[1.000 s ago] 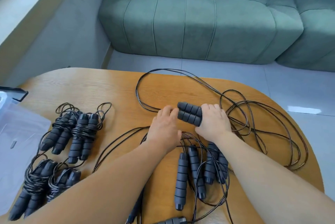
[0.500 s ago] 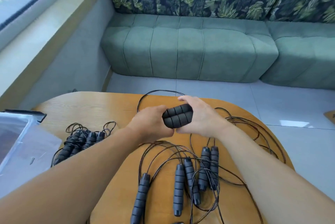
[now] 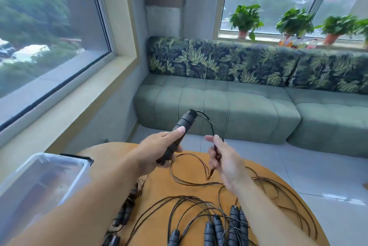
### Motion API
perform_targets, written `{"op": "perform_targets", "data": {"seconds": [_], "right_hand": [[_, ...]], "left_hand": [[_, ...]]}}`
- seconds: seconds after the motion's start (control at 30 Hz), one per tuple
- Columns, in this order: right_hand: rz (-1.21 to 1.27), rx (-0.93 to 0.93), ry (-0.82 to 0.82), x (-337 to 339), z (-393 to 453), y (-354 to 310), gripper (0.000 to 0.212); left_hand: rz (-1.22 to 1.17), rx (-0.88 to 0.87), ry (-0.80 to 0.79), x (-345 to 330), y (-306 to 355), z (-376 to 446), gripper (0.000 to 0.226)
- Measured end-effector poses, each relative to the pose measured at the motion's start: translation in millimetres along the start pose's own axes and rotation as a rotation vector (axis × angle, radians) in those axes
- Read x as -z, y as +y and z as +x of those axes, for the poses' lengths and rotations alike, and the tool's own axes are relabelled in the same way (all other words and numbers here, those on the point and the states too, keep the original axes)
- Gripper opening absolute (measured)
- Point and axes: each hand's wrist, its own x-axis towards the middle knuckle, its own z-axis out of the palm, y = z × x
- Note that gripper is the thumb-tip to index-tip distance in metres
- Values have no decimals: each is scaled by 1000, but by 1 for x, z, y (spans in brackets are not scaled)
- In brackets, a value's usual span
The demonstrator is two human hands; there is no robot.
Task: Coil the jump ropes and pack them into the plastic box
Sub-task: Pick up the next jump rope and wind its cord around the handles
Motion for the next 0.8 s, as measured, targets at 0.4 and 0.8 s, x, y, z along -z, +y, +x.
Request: {"op": "perform_targets", "data": {"seconds": [0.4, 0.8], "right_hand": [[-635, 186, 68, -61, -31, -27, 32], [-1793, 316, -539, -103, -53, -103, 27]], "left_hand": [[-267, 19, 44, 13, 31, -35, 41], [1305, -515, 25, 45, 27, -32, 52]]}}
